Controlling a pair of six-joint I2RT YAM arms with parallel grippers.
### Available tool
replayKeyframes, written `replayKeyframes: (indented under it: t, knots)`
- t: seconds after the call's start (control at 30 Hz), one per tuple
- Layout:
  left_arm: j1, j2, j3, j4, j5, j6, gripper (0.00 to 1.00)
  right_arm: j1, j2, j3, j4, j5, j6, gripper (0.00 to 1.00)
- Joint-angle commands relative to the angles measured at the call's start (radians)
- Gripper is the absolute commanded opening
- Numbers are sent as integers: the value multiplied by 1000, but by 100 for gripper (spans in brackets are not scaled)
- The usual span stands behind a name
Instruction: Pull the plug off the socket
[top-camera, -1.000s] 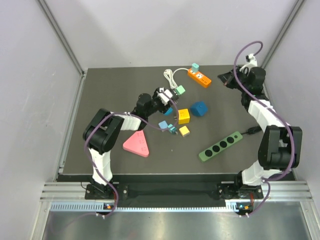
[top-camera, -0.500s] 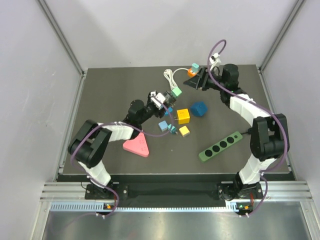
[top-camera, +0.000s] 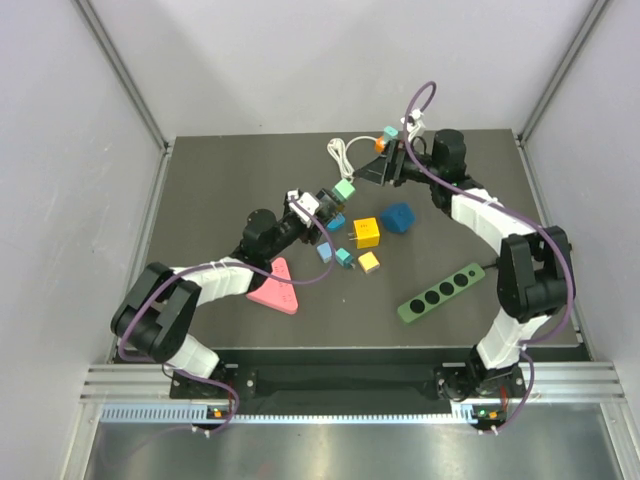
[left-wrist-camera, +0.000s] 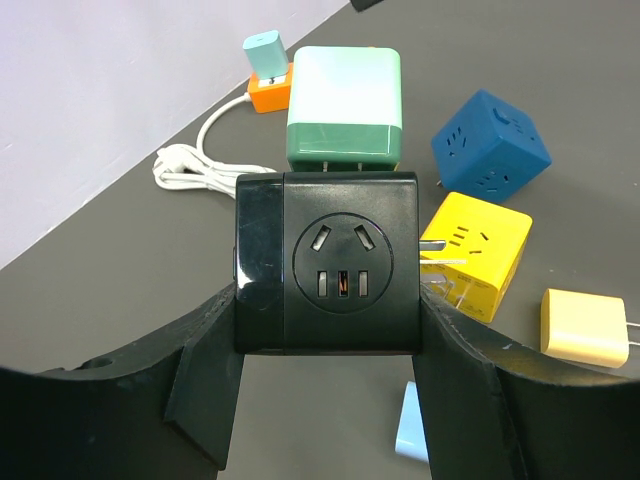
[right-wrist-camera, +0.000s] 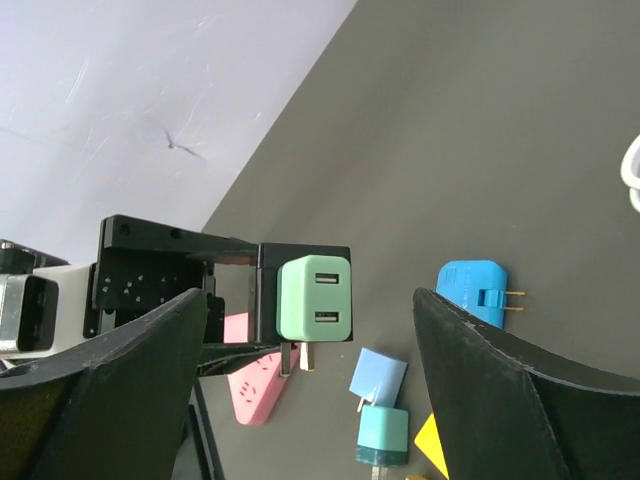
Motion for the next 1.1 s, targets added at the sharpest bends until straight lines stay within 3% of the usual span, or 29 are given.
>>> replayKeyframes:
  t: [0.0,0.2,0.7,0.8,0.83,0.9,0.93,1.03,1.07]
  knots:
    - [-3,-43,10,52,11,1,0,16,14,62,14,-23,-10,83]
    - [-8,-49,17,63,16,-4,0,39,91,103,-9,-29,-5,67]
    - [-14,-20,79,57,17,7,0,109,171,123,78,-98,81,54]
    - [-12,-11,93,49,19,8,0,108,174,106,123,-105,115,43]
    - [-12,-8,95,48,19,5,0,109,171,105,120,-98,118,32]
    - [-12,-9,92,45,17,-4,0,108,169,105,121,-78,115,18]
    - [-12,-11,92,32,13,-8,0,106,166,103,121,-69,113,0]
    - [-14,-20,86,2,-9,-30,0,103,120,52,172,40,93,0]
    - [-14,-23,87,-42,-12,-36,0,105,94,27,192,168,46,0]
